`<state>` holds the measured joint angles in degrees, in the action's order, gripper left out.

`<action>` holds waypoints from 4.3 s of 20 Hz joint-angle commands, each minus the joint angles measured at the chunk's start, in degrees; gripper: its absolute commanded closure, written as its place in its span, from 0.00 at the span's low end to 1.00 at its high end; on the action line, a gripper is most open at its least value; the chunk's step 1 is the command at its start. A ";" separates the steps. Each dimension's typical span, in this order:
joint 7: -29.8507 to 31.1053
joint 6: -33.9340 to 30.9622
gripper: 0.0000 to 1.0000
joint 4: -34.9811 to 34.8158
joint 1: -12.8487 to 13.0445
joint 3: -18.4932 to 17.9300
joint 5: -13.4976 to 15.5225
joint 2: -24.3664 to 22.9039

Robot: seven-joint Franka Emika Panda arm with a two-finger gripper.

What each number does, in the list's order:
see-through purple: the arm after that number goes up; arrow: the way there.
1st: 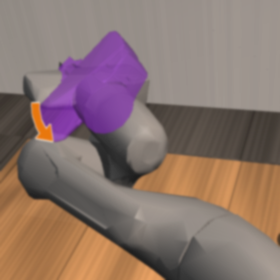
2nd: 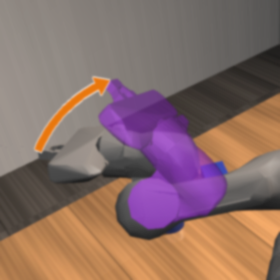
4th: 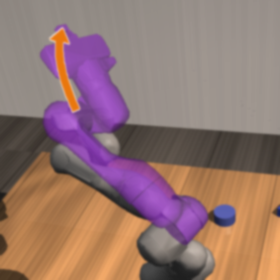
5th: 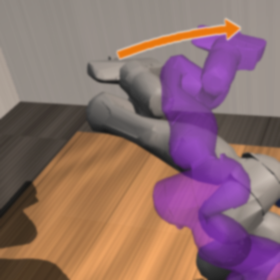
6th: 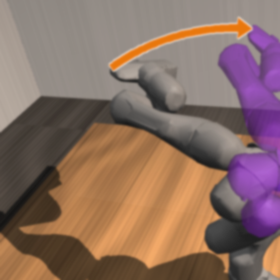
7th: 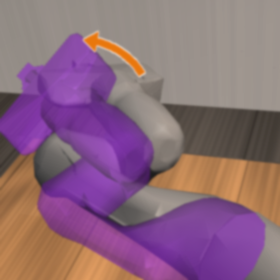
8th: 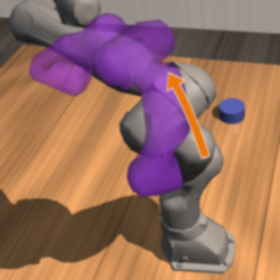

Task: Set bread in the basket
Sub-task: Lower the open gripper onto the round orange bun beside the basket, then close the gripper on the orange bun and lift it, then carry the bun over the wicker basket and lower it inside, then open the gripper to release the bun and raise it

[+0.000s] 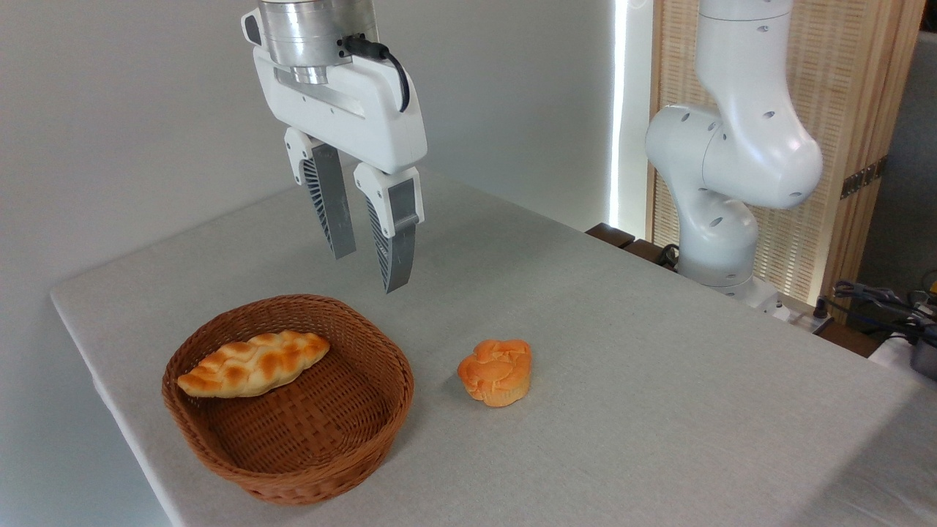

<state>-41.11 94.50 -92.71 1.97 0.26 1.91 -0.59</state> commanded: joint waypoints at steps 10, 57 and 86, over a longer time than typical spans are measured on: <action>-5.79 -2.57 0.00 -5.70 0.67 -1.84 0.11 -4.49; -24.99 -2.31 0.77 -12.09 0.58 4.04 -4.64 -3.03; -7.41 20.38 0.00 -5.91 -0.47 7.82 -3.32 9.12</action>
<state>-49.17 114.99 -98.58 2.68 7.92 -2.32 10.51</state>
